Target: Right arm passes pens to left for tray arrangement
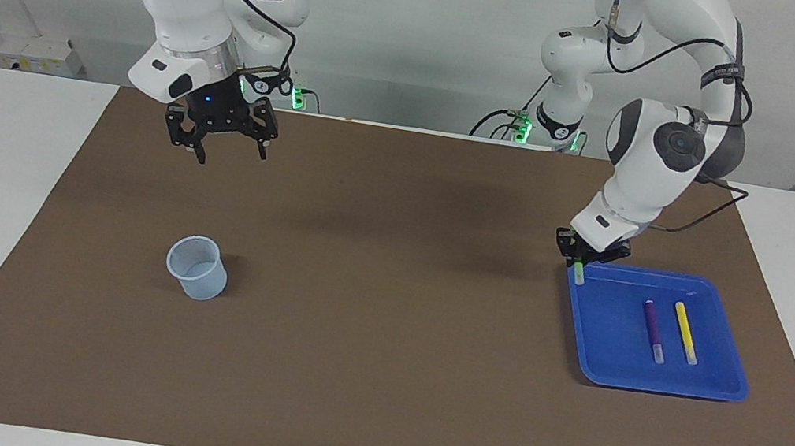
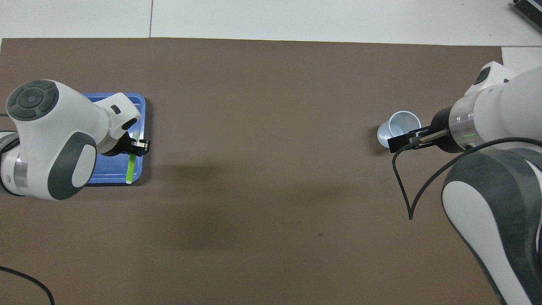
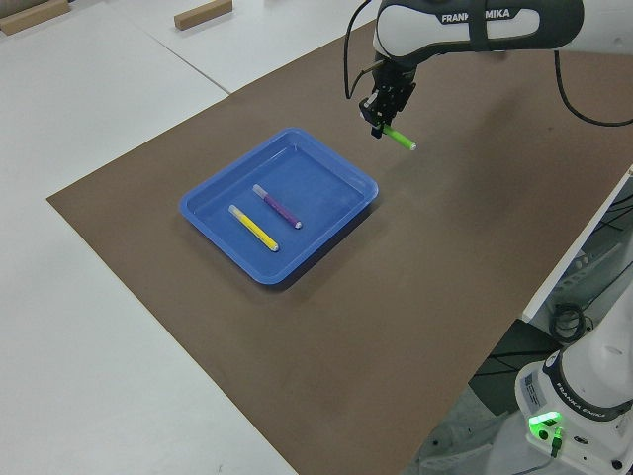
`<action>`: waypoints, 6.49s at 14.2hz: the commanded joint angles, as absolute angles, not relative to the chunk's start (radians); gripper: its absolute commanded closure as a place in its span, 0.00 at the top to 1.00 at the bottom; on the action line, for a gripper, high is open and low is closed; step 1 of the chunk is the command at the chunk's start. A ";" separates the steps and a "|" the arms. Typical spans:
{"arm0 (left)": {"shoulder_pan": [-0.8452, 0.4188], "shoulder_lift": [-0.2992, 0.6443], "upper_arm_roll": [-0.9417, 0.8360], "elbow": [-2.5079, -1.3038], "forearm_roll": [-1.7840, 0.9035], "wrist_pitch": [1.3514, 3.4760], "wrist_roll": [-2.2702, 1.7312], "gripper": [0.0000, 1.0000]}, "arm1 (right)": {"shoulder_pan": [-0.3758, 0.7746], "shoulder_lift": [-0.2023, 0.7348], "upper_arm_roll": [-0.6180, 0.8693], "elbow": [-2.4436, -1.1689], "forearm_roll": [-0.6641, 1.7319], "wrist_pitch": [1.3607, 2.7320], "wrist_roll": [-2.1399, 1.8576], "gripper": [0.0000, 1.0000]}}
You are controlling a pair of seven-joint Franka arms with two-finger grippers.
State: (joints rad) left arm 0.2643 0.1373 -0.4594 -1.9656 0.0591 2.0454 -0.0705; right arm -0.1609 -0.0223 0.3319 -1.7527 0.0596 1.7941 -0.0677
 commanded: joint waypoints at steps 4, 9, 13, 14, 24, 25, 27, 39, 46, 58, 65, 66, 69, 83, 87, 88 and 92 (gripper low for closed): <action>0.342 0.392 -0.462 -1.810 0.153 2.137 0.031 0.00 | -0.152 -0.031 0.287 -1.753 0.040 1.779 -0.184 1.00; 0.387 0.405 -0.463 -1.832 0.155 2.163 0.031 0.00 | -0.140 -0.032 0.290 -1.763 0.026 1.784 -0.183 1.00; 0.388 0.406 -0.462 -1.845 0.153 2.212 0.022 0.00 | -0.141 -0.032 0.290 -1.761 0.026 1.778 -0.184 1.00; 0.390 0.408 -0.462 -1.848 0.152 2.226 0.012 0.00 | -0.143 -0.032 0.290 -1.761 0.026 1.779 -0.183 1.00; 0.429 0.408 -0.462 -1.925 0.153 2.339 0.002 0.00 | -0.133 -0.037 0.276 -1.766 -0.020 1.752 -0.178 1.00; 0.423 0.407 -0.462 -1.931 0.153 2.344 0.000 0.00 | -0.152 -0.035 0.269 -1.761 -0.023 1.747 -0.184 1.00; 0.422 0.407 -0.462 -1.931 0.153 2.344 0.000 0.00 | -0.146 -0.032 0.258 -1.747 -0.020 1.714 -0.173 1.00; 0.420 0.408 -0.462 -1.928 0.153 2.344 -0.012 0.59 | -0.140 -0.034 0.207 -1.741 0.026 1.663 -0.133 1.00; 0.422 0.408 -0.463 -1.898 0.152 2.307 -0.012 1.00 | -0.140 -0.035 0.210 -1.743 0.029 1.664 -0.135 1.00; 0.436 0.380 -0.463 -1.865 0.155 2.312 -0.006 1.00 | -0.141 -0.034 0.216 -1.740 0.041 1.675 -0.130 1.00; 0.439 0.293 -0.469 -1.859 0.156 2.277 -0.002 1.00 | -0.149 -0.035 0.215 -1.740 0.041 1.678 -0.129 1.00; 0.439 0.279 -0.474 -1.850 0.156 2.264 -0.002 1.00 | -0.143 -0.035 0.215 -1.740 0.041 1.689 -0.129 1.00; 0.425 0.246 -0.477 -1.810 0.156 2.180 -0.002 1.00 | -0.140 -0.034 0.215 -1.741 0.041 1.718 -0.130 1.00; 0.336 -0.023 -0.378 -1.775 0.144 1.873 -0.011 1.00 | -0.140 -0.035 0.212 -1.733 0.040 1.692 -0.132 1.00; 0.218 -0.070 -0.270 -1.775 0.144 1.804 -0.011 1.00 | -0.129 -0.037 0.212 -1.733 0.037 1.687 -0.130 1.00; 0.178 -0.084 -0.227 -1.773 0.144 1.793 -0.011 1.00 | -0.127 -0.037 0.213 -1.732 0.037 1.687 -0.130 1.00; 0.120 -0.144 -0.183 -1.775 0.121 1.766 -0.012 1.00 | -0.127 -0.037 0.215 -1.732 0.040 1.687 -0.133 1.00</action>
State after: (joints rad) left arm 0.1785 -0.0903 -0.2209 -1.7560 0.1310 1.7973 0.0004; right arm -0.1240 -0.0265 0.2109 -1.7350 0.0201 1.7049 -0.1451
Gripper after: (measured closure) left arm 0.000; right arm 0.000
